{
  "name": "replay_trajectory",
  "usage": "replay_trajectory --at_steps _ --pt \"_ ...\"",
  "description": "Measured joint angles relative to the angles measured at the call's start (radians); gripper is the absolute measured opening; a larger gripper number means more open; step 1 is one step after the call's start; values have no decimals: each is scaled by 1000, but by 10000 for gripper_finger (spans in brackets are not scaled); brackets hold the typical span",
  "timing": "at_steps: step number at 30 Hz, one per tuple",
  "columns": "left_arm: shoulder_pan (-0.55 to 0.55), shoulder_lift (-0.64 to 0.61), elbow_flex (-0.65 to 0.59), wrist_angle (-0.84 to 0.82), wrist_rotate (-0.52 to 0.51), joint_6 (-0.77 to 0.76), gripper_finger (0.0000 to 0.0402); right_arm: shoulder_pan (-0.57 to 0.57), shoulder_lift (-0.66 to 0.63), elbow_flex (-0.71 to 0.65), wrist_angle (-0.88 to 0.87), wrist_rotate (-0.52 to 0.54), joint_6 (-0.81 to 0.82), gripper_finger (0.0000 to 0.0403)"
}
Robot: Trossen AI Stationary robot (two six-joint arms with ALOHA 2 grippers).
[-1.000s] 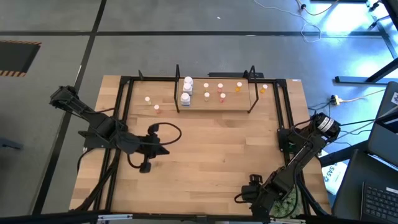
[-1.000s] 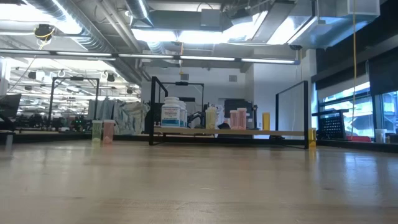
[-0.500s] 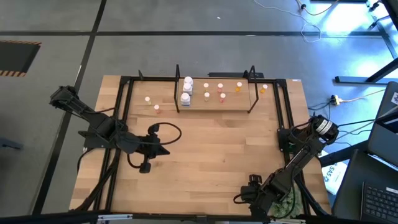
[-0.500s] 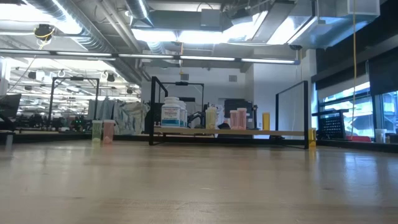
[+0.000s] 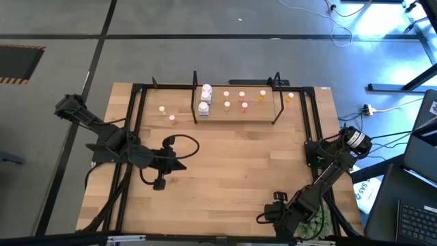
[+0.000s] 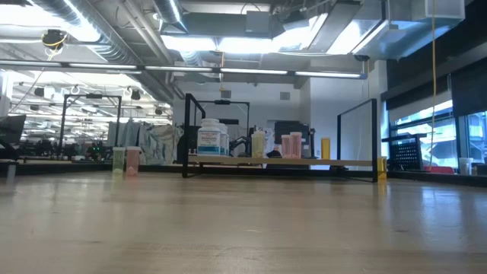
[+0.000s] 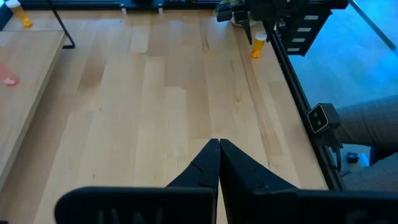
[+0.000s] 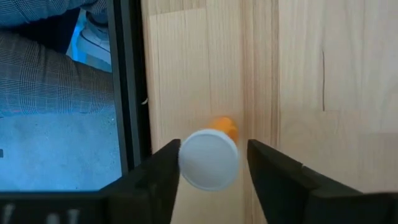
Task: Pick and place medicine bottles onto shelf by color
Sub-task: Put the bottom orange pill bottle on the shelf aligned with the other orange pill bottle
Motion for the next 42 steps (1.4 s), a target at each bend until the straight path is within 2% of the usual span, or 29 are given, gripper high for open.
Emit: replay_trajectory --at_steps 9,18,25,33,42 --pt "0 0 0 0 0 0 0 0 0 0 1 2 1 126" --pt "0 0 0 -1 0 0 0 -33 -4 0 0 2 1 123" --pt "0 0 0 -3 0 0 0 -103 -47 0 -28 1 -25 123" --pt "0 0 0 -7 0 1 0 -243 -141 0 -143 49 -90 122" --pt "0 0 0 -34 0 1 0 -507 -244 1 -247 81 -146 122"
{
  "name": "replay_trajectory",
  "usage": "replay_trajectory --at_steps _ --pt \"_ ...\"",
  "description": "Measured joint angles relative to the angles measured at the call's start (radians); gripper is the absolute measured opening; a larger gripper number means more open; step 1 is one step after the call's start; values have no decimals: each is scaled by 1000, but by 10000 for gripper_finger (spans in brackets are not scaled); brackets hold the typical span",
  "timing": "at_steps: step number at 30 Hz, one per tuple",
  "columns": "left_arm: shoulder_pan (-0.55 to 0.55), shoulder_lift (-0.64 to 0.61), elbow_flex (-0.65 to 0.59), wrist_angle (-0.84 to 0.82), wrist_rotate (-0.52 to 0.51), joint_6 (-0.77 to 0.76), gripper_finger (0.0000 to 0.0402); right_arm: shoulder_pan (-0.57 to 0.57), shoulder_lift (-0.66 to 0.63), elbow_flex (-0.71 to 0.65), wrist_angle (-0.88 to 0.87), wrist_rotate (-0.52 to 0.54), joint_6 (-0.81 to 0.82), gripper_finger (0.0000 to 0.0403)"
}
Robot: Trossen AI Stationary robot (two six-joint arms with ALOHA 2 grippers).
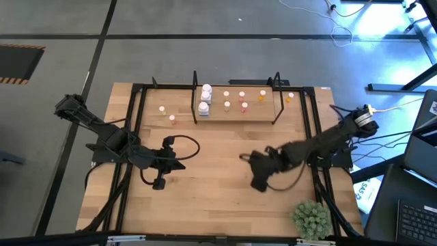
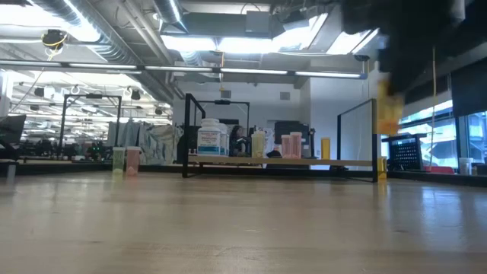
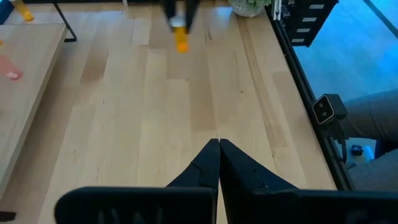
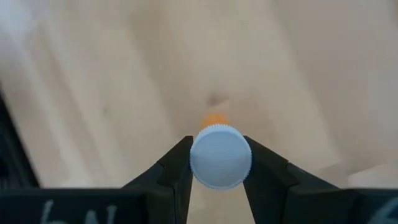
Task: Pick and place medicine bottles onto shelf by color
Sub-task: Put the bottom orange pill bottle on the shelf aligned with the other orange pill bottle
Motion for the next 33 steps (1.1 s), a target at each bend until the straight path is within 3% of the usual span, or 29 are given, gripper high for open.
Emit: replay_trajectory --at_steps 11,14,19,24,33 --pt "0 0 0 -2 0 0 0 -322 -11 153 -170 1 -178 122" --pt "3 0 0 -1 -5 -5 0 -400 -11 193 -215 46 -216 122" --pt "33 0 0 25 -132 -37 0 -517 -11 212 -275 94 -261 122" --pt "101 0 0 25 -254 -45 0 -612 -11 212 -278 95 -308 122" --pt "288 14 0 26 -256 -45 0 -764 -11 212 -258 114 -384 122"
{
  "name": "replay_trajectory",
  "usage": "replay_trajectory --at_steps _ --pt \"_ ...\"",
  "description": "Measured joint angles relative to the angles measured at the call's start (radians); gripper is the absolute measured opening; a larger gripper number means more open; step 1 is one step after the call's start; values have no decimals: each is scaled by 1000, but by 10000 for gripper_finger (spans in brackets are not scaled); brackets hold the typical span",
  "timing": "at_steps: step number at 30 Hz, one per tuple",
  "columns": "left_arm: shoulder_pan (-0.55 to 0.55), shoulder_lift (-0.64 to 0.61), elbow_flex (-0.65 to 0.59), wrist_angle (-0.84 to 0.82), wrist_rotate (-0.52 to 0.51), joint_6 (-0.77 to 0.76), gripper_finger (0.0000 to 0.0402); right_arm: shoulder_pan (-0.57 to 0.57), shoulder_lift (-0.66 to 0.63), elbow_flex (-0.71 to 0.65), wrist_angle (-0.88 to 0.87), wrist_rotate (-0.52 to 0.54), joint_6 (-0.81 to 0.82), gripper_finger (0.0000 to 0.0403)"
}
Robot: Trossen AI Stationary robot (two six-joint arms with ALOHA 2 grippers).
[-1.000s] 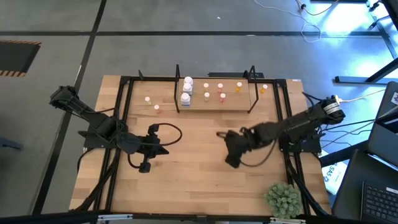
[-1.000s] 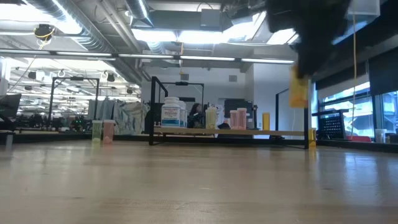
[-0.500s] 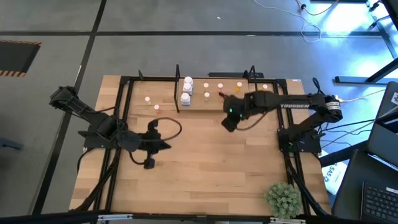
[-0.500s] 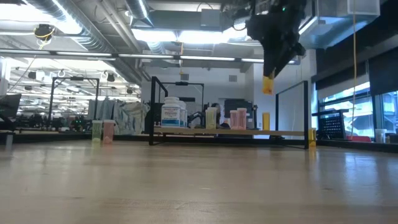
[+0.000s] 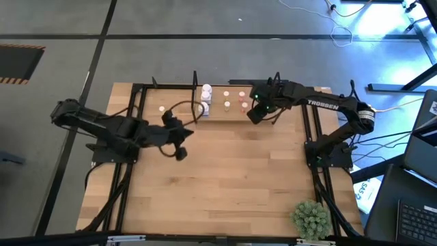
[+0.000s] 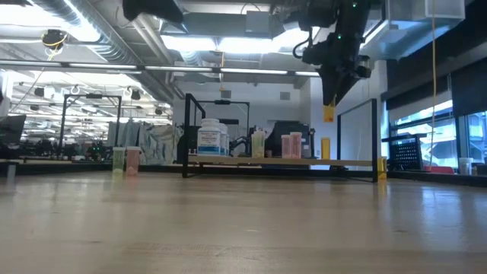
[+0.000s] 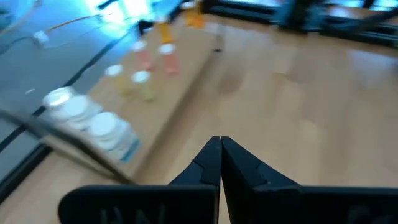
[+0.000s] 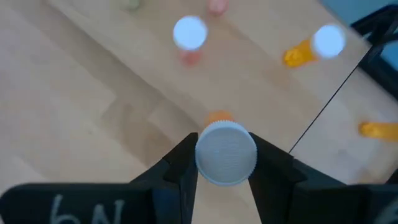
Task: Pick and place medicine bottles onto shelf by color
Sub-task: Put the bottom orange pill bottle on the shelf aligned with the other orange pill bottle
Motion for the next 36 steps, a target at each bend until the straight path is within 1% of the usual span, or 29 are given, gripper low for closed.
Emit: replay_trajectory --at_steps 3,7,11,16,25,31,36 --pt "82 7 1 13 0 5 0 -30 0 0 15 0 -53 122" --pt "172 13 0 9 101 29 0 -57 0 0 33 -1 -99 122" --pt "218 13 0 11 177 58 0 -63 0 0 46 0 -111 122" --pt "226 13 0 1 198 106 0 -62 0 0 51 -3 -133 122" --pt "226 13 0 3 198 107 0 -66 0 -1 52 -1 -140 122" --pt "226 12 0 3 198 107 0 -84 4 -65 87 -3 -135 122" --pt "226 12 0 3 197 107 0 -124 8 -101 122 -8 -130 122"
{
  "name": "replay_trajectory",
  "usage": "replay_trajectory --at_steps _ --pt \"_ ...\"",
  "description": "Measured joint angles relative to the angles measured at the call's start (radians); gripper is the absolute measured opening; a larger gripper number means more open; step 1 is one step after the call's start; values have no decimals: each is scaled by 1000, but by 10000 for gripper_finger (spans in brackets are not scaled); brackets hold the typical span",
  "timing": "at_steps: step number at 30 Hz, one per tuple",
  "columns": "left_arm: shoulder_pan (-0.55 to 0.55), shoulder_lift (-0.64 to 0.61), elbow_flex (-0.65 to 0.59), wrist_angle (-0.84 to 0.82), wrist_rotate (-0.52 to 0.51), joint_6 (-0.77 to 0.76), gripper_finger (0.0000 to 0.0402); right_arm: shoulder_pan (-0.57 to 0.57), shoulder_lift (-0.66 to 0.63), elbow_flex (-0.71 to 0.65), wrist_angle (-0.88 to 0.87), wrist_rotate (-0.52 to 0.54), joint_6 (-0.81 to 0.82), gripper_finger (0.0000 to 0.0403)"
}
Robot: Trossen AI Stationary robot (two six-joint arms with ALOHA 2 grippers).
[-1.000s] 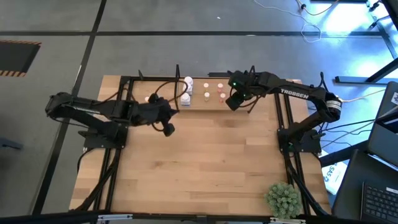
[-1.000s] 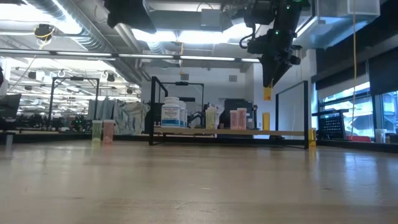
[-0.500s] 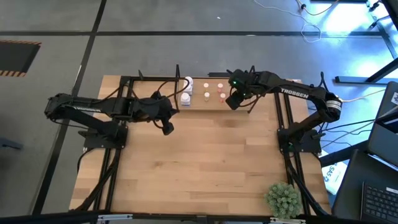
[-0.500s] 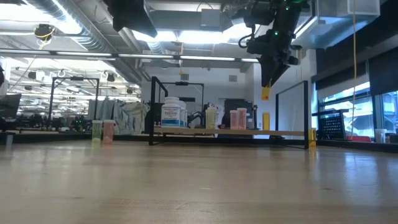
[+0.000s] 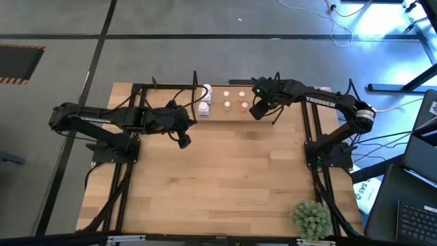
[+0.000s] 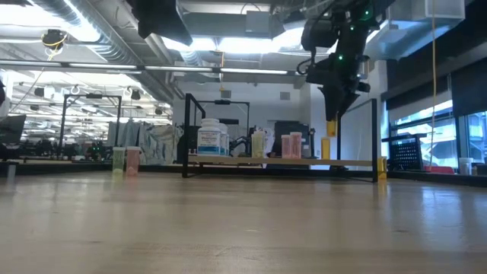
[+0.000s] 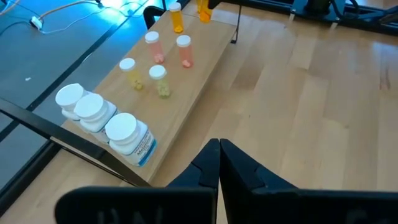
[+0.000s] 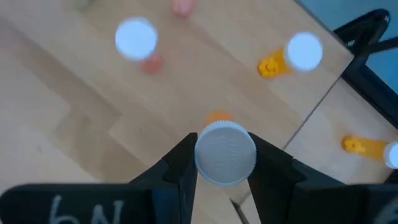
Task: Pick and place medicine bottles onto shelf by color
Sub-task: Put the bottom orange pill bottle on the shelf aligned with the other orange pill bottle
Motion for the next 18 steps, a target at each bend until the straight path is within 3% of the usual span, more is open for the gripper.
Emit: replay_trajectory --at_steps 10,18 --pt "0 0 0 2 0 0 0 -53 59 -1 60 -37 -38 122" --pt "0 0 0 1 -1 0 0 -67 126 4 74 17 -53 122"
